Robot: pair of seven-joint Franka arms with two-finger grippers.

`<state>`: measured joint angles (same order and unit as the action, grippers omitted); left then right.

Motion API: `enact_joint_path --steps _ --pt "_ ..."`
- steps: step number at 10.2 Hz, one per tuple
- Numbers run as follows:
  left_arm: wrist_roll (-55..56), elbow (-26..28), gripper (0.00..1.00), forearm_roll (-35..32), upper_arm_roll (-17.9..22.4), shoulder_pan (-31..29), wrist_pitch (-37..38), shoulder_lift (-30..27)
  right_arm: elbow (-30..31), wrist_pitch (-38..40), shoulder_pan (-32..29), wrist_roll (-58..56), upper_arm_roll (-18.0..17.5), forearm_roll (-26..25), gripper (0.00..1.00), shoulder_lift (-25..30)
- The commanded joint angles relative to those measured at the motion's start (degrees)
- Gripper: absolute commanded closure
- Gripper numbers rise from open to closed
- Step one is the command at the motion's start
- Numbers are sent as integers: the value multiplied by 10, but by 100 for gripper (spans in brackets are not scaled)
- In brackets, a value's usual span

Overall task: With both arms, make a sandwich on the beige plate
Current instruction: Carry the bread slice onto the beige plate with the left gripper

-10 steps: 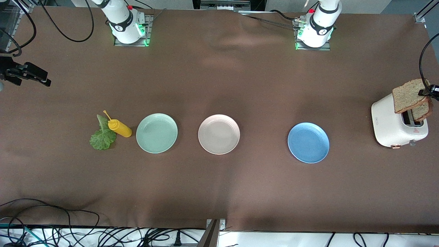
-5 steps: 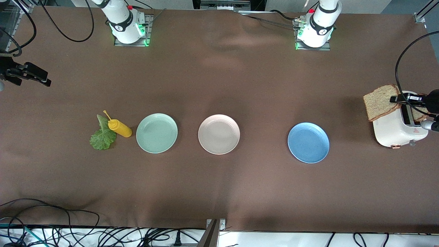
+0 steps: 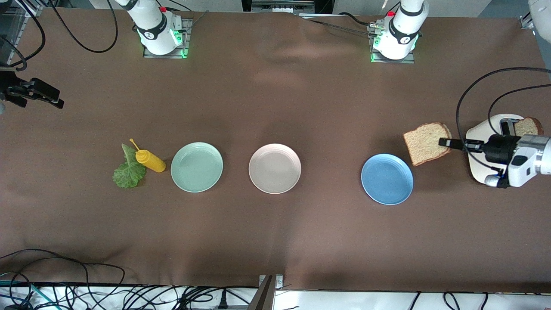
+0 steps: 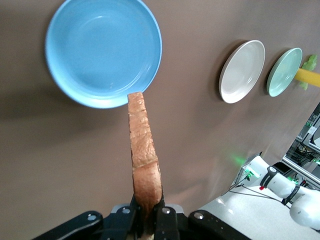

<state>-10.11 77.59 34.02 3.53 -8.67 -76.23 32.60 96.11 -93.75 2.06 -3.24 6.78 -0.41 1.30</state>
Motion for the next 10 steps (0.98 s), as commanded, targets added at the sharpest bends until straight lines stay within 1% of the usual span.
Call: enact_joint_path --steps 1,2,3,5,6,8,9,10 --pt "27 44 100 79 5 42 -68 4 -10 8 -2 2 -2 -7 0 -2" --pt "29 61 100 116 5 58 -95 6 -10 8 -2 2 -2 -6 0 -2" --pt "43 66 100 152 5 81 -115 10 -10 8 -2 2 -2 -6 0 -2" --pt "61 64 100 217 5 124 -160 32 -10 8 -2 3 -2 -6 0 -2" --pt "63 65 100 237 5 141 -190 35 -10 8 -1 2 -3 -7 0 -3" --pt "60 70 100 318 5 172 -226 68 -10 8 -1 2 -3 -6 0 -2" --pt "62 77 100 328 5 198 -267 70 -9 9 -1 3 -3 -6 0 -2" --pt "62 91 100 366 5 223 -296 70 -9 9 0 3 -4 -6 0 -3"
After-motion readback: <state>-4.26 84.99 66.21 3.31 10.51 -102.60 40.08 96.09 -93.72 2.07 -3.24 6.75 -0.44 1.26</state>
